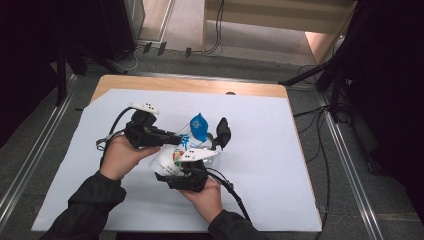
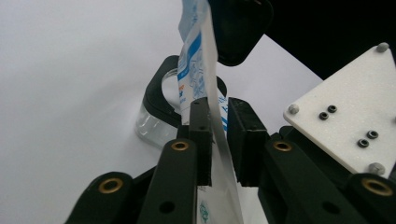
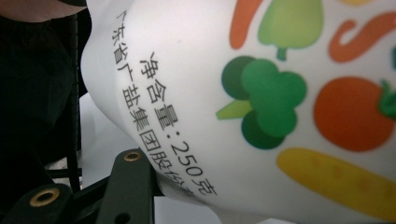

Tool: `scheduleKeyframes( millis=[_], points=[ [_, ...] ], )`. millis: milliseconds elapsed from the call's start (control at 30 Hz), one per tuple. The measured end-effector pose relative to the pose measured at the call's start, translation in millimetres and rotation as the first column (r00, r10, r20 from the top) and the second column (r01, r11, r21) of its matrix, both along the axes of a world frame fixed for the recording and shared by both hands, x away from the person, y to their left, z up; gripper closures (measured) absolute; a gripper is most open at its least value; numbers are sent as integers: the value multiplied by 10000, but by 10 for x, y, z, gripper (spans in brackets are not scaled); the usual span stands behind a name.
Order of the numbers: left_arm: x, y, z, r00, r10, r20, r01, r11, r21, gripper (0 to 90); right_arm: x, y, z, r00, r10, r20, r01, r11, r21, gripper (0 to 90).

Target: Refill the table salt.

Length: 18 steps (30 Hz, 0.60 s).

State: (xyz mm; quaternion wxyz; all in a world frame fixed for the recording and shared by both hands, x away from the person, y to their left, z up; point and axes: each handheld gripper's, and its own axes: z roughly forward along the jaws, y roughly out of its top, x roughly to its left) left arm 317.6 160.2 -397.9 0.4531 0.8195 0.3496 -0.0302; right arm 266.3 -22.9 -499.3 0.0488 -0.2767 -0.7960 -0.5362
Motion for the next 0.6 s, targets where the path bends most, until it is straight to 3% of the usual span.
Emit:
scheduleKeyframes(
  millis=[267, 600],
  points=[
    [-20, -85, 2, 9993, 195, 317, -207, 9990, 394, 877, 15, 12, 5, 9996, 284, -16, -284, 9995, -169, 511],
    [-21, -96, 11, 9993, 185, 339, -188, 9998, 90, 867, 22, 3, 32, 9996, 23, -278, -20, 10000, 90, 588]
  ],
)
